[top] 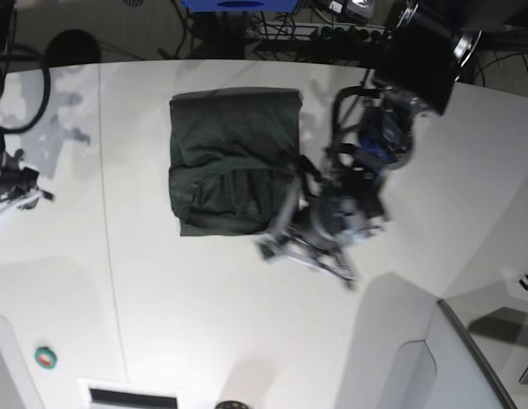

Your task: Layout the t-shirt on the table in an organized manner, then fold the t-shirt properly

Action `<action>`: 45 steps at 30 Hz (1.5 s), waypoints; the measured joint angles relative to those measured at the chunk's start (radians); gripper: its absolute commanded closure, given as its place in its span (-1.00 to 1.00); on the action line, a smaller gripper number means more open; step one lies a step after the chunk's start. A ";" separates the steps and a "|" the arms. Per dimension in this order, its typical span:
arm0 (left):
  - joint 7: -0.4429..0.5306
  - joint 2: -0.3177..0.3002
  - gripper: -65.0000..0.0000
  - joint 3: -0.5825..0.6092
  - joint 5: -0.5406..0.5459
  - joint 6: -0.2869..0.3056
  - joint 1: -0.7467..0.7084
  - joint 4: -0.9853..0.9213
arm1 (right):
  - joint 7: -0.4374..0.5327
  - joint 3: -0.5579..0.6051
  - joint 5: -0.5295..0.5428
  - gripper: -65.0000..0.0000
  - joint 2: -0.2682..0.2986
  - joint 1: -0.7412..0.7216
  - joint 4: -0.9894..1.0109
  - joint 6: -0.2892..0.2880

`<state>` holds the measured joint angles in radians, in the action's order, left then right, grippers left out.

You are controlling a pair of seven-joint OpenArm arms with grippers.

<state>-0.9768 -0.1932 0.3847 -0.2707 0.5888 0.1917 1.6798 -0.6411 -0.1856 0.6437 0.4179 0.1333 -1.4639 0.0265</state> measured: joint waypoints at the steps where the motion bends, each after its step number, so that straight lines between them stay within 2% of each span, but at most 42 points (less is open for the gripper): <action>1: 0.001 -0.013 1.00 -0.063 -0.003 -0.003 -0.025 0.051 | 0.027 0.000 -0.003 0.76 0.002 0.032 -0.036 0.002; 4: 0.040 -0.063 1.00 -0.185 -0.013 -0.012 -0.144 0.179 | 0.078 0.002 -0.042 0.76 0.003 0.121 -0.144 0.000; 7: 0.200 -0.116 1.00 -0.224 -0.010 0.013 -0.351 0.237 | 0.093 0.006 -0.199 0.76 -0.004 0.209 -0.265 0.001; 9: 0.331 -0.132 1.00 -0.257 -0.005 0.002 -0.471 0.247 | 0.095 0.006 -0.272 0.76 -0.007 0.278 -0.358 -0.003; 12: 0.486 -0.134 1.00 -0.339 -0.011 0.000 -0.638 0.246 | 0.095 -0.003 -0.342 0.76 -0.031 0.384 -0.468 -0.006; 14: 0.557 -0.135 1.00 -0.391 -0.012 -0.002 -0.738 0.245 | 0.099 0.000 -0.366 0.76 -0.028 0.438 -0.495 -0.010; 19: 0.631 -0.132 1.00 -0.418 -0.006 0.000 -0.885 0.246 | 0.102 0.001 -0.381 0.76 -0.031 0.592 -0.496 -0.006; 24: 0.629 -0.142 1.00 -0.423 -0.011 -0.005 -0.998 0.180 | 0.092 0.006 -0.380 0.76 -0.061 0.789 -0.498 -0.009; 26: 0.631 -0.142 1.00 -0.424 -0.012 -0.006 -1.012 0.098 | 0.092 0.006 -0.385 0.76 -0.072 0.831 -0.497 -0.008; 31: 0.654 -0.155 1.00 -0.386 -0.014 -0.010 -0.987 -0.153 | 0.096 0.006 -0.378 0.76 -0.163 0.809 -0.364 -0.008; 35: 0.845 -0.145 1.00 -0.357 0.007 -0.012 -0.955 -0.319 | 0.097 0.004 -0.382 0.76 -0.207 0.806 -0.303 -0.008; 37: 0.887 -0.146 1.00 -0.344 0.006 -0.012 -0.924 -0.423 | 0.110 0.005 -0.377 0.76 -0.242 0.791 -0.248 -0.008; 42: 1.003 -0.142 1.00 -0.348 -0.010 -0.014 -0.739 -0.822 | 0.110 0.162 -0.378 0.76 -0.246 0.599 0.142 -0.010; 45: 1.148 -0.122 1.00 -0.348 0.011 -0.014 -0.591 -1.087 | 0.145 0.255 -0.379 0.76 -0.253 0.403 0.517 -0.009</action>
<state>0.1711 -0.3149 0.0372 -0.2596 0.5751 -0.3988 0.5930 -0.4961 0.0692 0.2649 0.1646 0.5365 -0.9470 0.0177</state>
